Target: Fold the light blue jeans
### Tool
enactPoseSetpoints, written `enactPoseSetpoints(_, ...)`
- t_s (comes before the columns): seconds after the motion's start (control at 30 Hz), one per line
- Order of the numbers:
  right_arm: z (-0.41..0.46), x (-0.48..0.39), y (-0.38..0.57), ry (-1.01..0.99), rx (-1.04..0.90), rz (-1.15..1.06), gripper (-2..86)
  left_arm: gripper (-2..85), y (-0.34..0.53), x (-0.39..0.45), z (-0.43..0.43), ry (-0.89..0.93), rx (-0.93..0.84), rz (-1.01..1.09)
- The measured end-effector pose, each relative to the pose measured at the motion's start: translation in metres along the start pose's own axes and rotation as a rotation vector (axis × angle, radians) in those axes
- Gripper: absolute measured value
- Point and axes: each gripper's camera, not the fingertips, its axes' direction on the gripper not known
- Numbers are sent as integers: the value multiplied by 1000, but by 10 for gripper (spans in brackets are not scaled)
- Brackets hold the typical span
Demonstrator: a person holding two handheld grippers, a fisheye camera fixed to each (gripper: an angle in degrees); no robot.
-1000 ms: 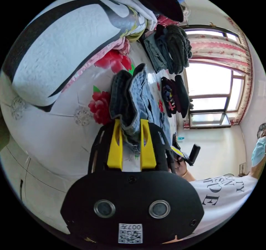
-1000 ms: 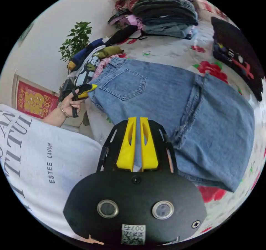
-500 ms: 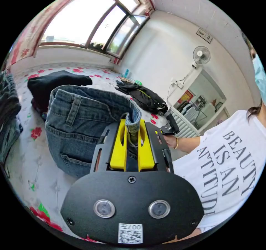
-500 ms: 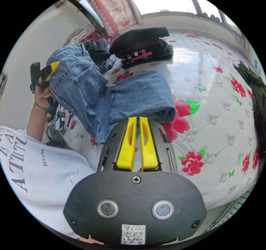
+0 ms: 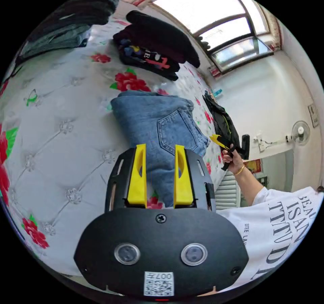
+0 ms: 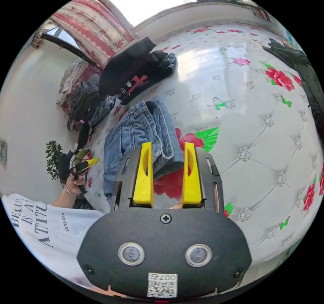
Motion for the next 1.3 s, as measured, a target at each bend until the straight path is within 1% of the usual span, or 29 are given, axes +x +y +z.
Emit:
enactPoseSetpoints(0.07, 12, -2, -26, -25, -64, 24, 110, 150, 7, -38, 12, 70, -25, -80)
enactPoseSetpoints(0.13, 37, -12, -50, -100, -205, 47, 112, 162, 5, -53, 31, 106, -86, -93)
enactPoseSetpoints(0.17, 44, -17, -53, -123, -245, 46, 112, 165, 3, -57, 45, 118, -123, -80)
enactPoseSetpoints(0.2, 38, -33, -58, -66, -214, 43, 109, 166, 1, -59, 53, 129, -145, -72)
enactPoseSetpoints(0.3, 29, -65, -73, -63, -262, 41, 88, 123, -9, -65, 76, 131, -202, -38)
enactPoseSetpoints(0.37, 11, -84, -84, -141, -264, 44, 74, 55, -19, -75, 86, 176, -269, -33)
enactPoseSetpoints(0.4, -7, -102, -90, -183, -239, 29, 67, 52, -21, -74, 84, 188, -270, -26)
enactPoseSetpoints(0.5, -61, -166, -114, -221, -200, -79, 53, 36, -35, -51, 54, 195, -223, 126)
enactPoseSetpoints(0.57, -98, -199, -134, -268, -162, -112, 48, 28, -52, -32, 14, 259, -133, 212)
enactPoseSetpoints(0.6, -126, -219, -149, -323, -115, -131, 45, 26, -58, -29, 3, 276, -114, 225)
enactPoseSetpoints(0.67, -172, -251, -176, -404, -23, -171, 43, 23, -86, -8, -47, 296, -16, 346)
enactPoseSetpoints(0.73, -231, -300, -223, -471, 103, -254, 42, 23, -112, 10, -82, 309, 49, 433)
enactPoseSetpoints(0.77, -244, -313, -237, -478, 130, -270, 42, 26, -133, 21, -102, 298, 84, 482)
enactPoseSetpoints(0.83, -280, -362, -300, -465, 223, -329, 44, 31, -172, 36, -124, 249, 139, 534)
enactPoseSetpoints(0.9, -289, -389, -352, -427, 270, -324, 47, 38, -216, 43, -135, 167, 183, 531)
enactPoseSetpoints(0.93, -286, -402, -386, -403, 295, -309, 50, 47, -246, 42, -134, 112, 208, 500)
enactPoseSetpoints(0.97, -282, -409, -403, -369, 306, -311, 52, 60, -274, 38, -126, 16, 228, 473)
enactPoseSetpoints(1.0, -268, -415, -434, -312, 322, -255, 57, 68, -287, 34, -119, -38, 234, 447)
enactPoseSetpoints(1.03, -246, -414, -462, -291, 323, -197, 62, 83, -310, 19, -99, -130, 223, 371)
enactPoseSetpoints(1.07, -233, -414, -475, -261, 311, -176, 65, 98, -325, 1, -72, -217, 176, 306)
enactPoseSetpoints(1.1, -202, -407, -497, -196, 257, -92, 72, 106, -329, -9, -56, -245, 148, 275)
enactPoseSetpoints(1.13, -172, -397, -510, -143, 195, -9, 79, 109, -330, -30, -21, -279, 81, 233)
enactPoseSetpoints(1.17, -160, -393, -513, -112, 179, 7, 82, 110, -321, -47, 12, -295, 14, 213)
enactPoseSetpoints(1.2, -149, -389, -514, -49, 192, 17, 89, 109, -313, -54, 24, -312, 21, 212)
enactPoseSetpoints(1.23, -148, -384, -512, -25, 211, 24, 92, 107, -291, -58, 35, -345, 112, 270)
enactPoseSetpoints(1.27, -150, -380, -509, -42, 229, 24, 94, 104, -268, -57, 38, -369, 195, 340)
enactPoseSetpoints(1.3, -159, -370, -499, -99, 289, 22, 95, 102, -257, -57, 40, -380, 219, 368)
